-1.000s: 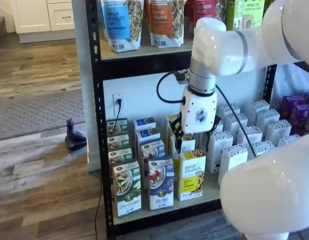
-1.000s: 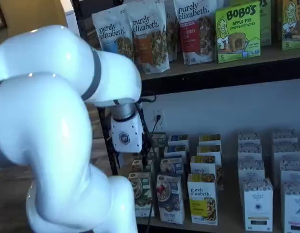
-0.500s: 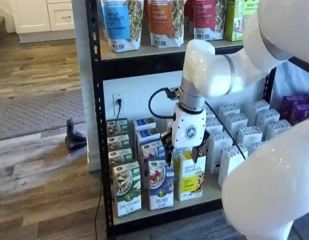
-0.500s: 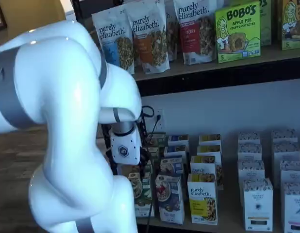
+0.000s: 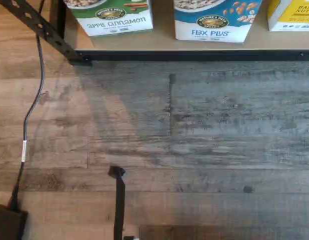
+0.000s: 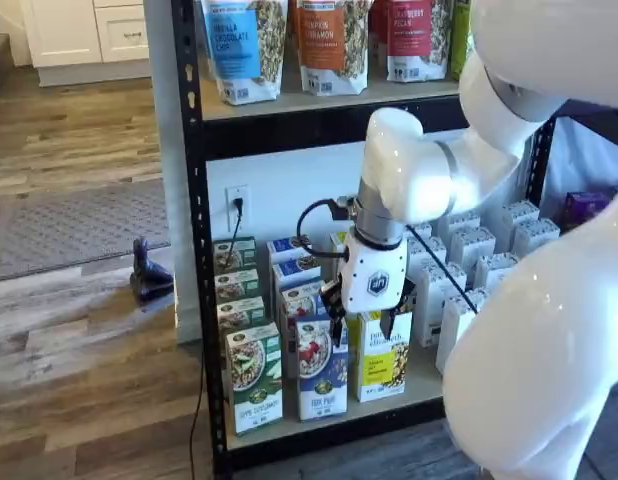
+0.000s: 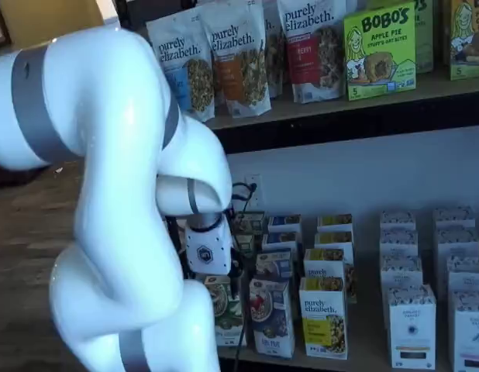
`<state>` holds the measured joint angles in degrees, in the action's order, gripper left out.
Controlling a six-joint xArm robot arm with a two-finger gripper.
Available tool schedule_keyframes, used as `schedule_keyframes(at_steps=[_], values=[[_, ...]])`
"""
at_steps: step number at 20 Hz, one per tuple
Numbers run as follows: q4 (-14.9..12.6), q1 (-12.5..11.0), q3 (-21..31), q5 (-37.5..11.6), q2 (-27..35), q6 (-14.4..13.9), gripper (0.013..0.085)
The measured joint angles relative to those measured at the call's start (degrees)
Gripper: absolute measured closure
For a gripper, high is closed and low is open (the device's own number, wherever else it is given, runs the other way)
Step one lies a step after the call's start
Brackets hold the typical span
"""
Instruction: Pick up the blue and white box that is on the bottom shelf, the second box from the left
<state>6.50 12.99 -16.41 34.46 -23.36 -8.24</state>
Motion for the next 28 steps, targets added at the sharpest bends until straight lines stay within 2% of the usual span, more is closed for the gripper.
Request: schedule_keyframes(at_steps=[4, 10, 18, 20, 24, 28], values=[[-0.2, -0.2, -0.5, -3.5, 3.8, 0.3, 0.0130], [2.4, 0.1, -2.6, -7.0, 10.2, 2.5, 0.0130], [3.9, 0.4, -7.6, -10.3, 18.7, 3.9, 0.0130], [1.8, -0.2, -9.5, -10.6, 21.1, 2.6, 0.0130], [-5.0, -1.8, -14.3, -9.2, 26.3, -2.0, 0.0130], [-6.3, -2.8, -17.5, -10.6, 30.6, -2.1, 0.0130]])
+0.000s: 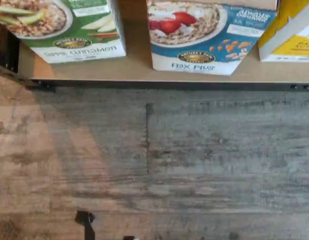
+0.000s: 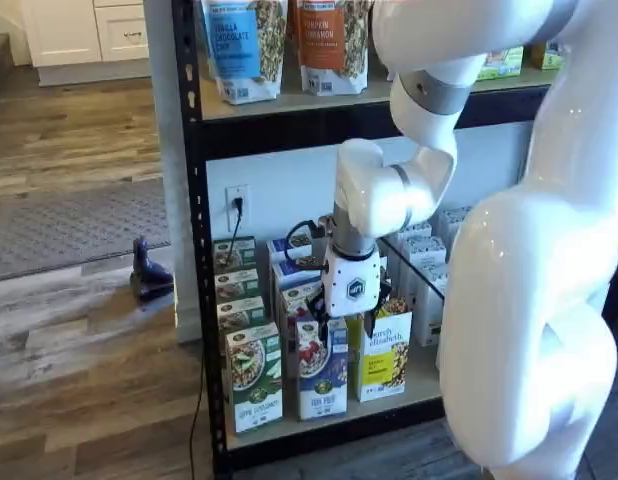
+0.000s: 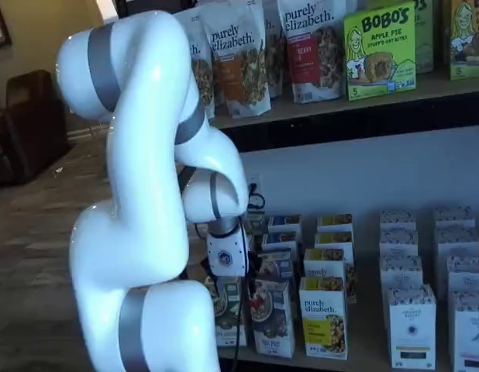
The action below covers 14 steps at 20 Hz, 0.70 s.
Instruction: Pick up the blue and white box that is on the bottom shelf, the second box from the left
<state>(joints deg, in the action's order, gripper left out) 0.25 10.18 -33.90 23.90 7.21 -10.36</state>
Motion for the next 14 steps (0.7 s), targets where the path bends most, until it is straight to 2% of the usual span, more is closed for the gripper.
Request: schedule_keyframes(at_steps=[4, 6, 14], values=[[-1.9, -0.4, -3.3, -1.2, 3.6, -1.3, 0.0130], [-1.7, -0.3, -4.9, -1.8, 5.3, -1.2, 0.0130], [3.2, 0.3, -10.8, -2.8, 12.4, 2.8, 0.0130]])
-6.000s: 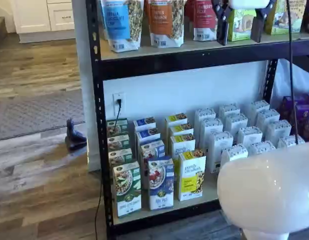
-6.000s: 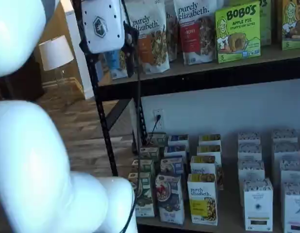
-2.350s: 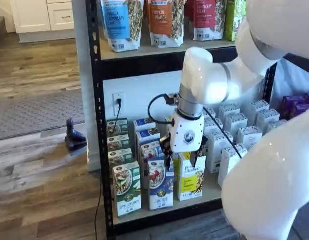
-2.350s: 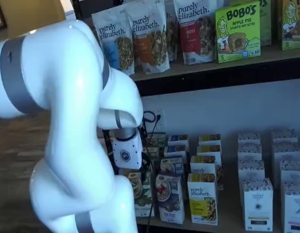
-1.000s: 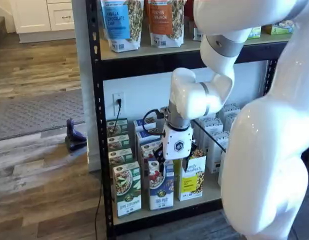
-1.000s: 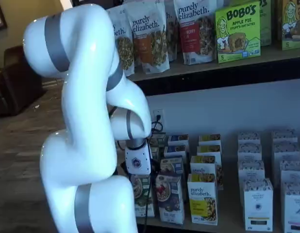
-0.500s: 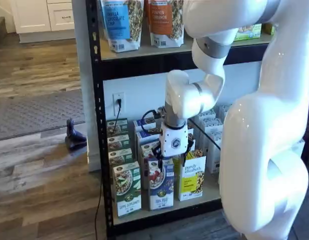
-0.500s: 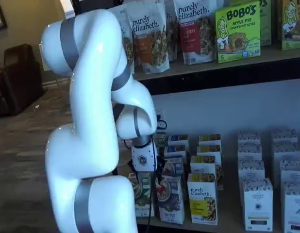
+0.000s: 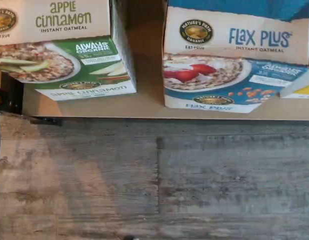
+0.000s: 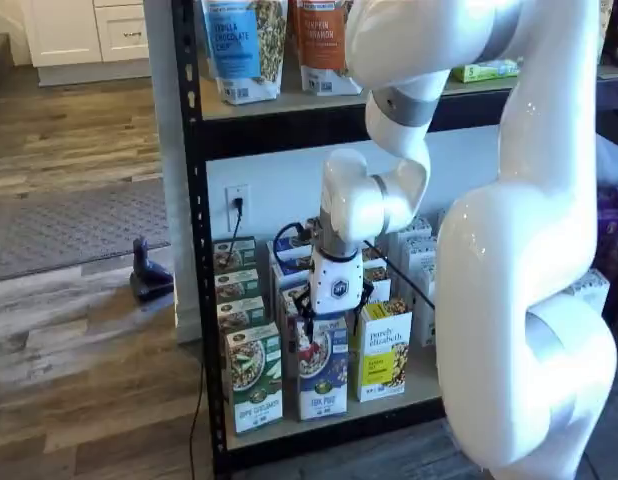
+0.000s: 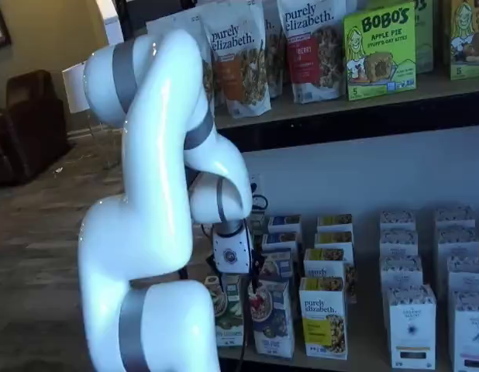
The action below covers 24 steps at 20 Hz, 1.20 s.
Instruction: Pick up the blue and white box that is on the bottom shelf, the second box from the left
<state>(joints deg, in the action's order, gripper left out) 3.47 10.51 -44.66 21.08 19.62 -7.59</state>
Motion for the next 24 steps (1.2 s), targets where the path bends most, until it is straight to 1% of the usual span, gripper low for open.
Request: schedule_keyframes(at_steps=[3, 7, 10, 14, 16, 19, 21, 24], values=[[1.4, -0.1, -1.8, -1.1, 2.7, 1.5, 0.0130], [1.0, -0.7, -5.0, -2.6, 6.7, 1.8, 0.0130], [0.6, -1.3, -9.0, -2.6, 10.4, 1.9, 0.0130], [-1.5, -2.3, -14.4, -1.2, 14.6, 0.8, 0.0130], [-2.3, -2.9, -16.7, -0.5, 16.1, 0.7, 0.0130], [-2.2, -3.7, -19.4, 0.6, 17.8, 1.6, 0.0130], [-1.5, -4.1, -21.3, 2.0, 18.9, 2.6, 0.0130], [-1.2, -4.8, -25.0, 5.0, 21.1, 3.5, 0.0130]])
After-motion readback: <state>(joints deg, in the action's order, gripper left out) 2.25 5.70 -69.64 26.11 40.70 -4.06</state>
